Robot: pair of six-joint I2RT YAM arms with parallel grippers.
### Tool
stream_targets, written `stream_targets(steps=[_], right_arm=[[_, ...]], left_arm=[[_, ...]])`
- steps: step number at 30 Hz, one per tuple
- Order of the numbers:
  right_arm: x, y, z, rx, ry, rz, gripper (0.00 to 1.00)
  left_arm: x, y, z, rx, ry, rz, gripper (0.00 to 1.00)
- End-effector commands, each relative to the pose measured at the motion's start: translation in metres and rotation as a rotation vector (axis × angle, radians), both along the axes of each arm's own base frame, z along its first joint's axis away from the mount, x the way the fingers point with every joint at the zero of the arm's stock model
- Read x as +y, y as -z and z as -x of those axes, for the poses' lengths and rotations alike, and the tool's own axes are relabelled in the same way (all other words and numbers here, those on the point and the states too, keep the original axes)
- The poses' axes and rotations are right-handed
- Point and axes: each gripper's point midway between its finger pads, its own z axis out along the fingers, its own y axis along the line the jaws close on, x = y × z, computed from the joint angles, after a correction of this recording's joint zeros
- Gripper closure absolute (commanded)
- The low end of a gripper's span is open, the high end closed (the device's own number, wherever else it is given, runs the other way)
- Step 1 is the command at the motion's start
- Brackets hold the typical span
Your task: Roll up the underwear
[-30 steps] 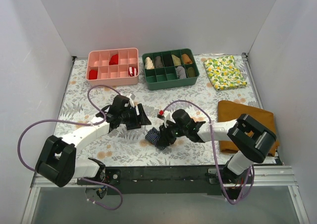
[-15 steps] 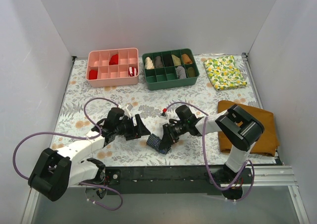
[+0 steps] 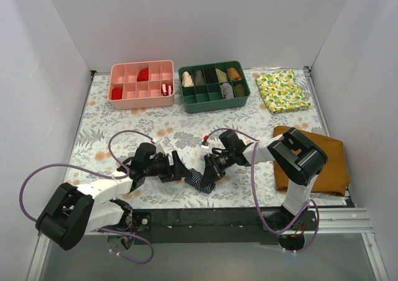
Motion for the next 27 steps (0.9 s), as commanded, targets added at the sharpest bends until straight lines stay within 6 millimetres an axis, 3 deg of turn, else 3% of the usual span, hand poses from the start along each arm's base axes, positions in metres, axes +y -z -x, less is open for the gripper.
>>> stream_targets(steps=[1,8,12,15,22,25,27], right_arm=[[-0.024,0.039,0.01,0.059,0.033,0.201,0.99],[-0.025,0.041,0.01,0.062,0.021,0.21,0.99],[-0.028,0.042,0.012,0.058,0.011,0.218,0.99],[-0.029,0.043,0.012,0.051,0.005,0.222,0.99],[-0.03,0.04,0.009,0.005,0.014,0.219,0.94],[-0.027,0.033,0.004,-0.047,0.032,0.201,0.82],[-0.027,0.032,0.0,-0.09,0.047,0.209,0.7]], left_arm=[[-0.009,-0.004,0.004,-0.031,0.045,0.053,0.29],[-0.012,0.013,0.002,0.002,0.044,0.026,0.37],[-0.014,0.013,-0.005,-0.011,0.024,0.03,0.39],[-0.015,0.014,-0.009,-0.012,0.013,0.023,0.46],[-0.007,0.034,-0.006,0.056,-0.025,-0.042,0.83],[-0.005,0.045,-0.004,0.105,-0.029,-0.08,0.97],[-0.006,0.051,-0.004,0.13,-0.029,-0.109,1.0]])
